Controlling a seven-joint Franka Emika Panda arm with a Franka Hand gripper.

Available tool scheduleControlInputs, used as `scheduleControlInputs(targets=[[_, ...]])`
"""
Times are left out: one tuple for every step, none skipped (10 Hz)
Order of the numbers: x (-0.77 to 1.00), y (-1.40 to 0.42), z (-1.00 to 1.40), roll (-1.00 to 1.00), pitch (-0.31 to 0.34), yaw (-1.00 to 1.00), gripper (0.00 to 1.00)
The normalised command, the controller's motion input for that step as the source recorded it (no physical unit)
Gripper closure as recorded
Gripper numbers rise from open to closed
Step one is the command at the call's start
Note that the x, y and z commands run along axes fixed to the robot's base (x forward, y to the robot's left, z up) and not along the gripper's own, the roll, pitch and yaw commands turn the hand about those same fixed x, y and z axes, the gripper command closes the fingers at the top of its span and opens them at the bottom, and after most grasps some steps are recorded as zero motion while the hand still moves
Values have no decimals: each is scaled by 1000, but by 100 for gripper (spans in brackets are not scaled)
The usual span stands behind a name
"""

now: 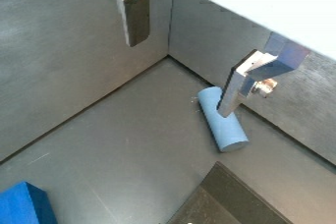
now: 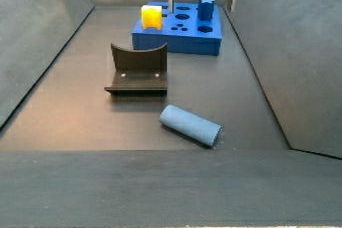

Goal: Pick up the oval object. Move up. Place the oval object on the fixture. Regrasp the oval object. Move to above the board. Insert the oval object.
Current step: Pick up the oval object.

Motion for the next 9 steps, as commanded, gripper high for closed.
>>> scheduleControlInputs(targets=[[186,0,-463,157,66,186,0],[651,120,-574,170,100,403,0],[637,269,-594,30,41,449,0],[457,334,-791,0,0,520,0],[186,357,-989,-67,-60,686,0],[151,311,-1000,-61,-36,737,0],[111,260,-1000,-49,-10,789,0],[26,306,-1000,-9,-20,820,0],[0,369,-963,-11,-54,760,0]])
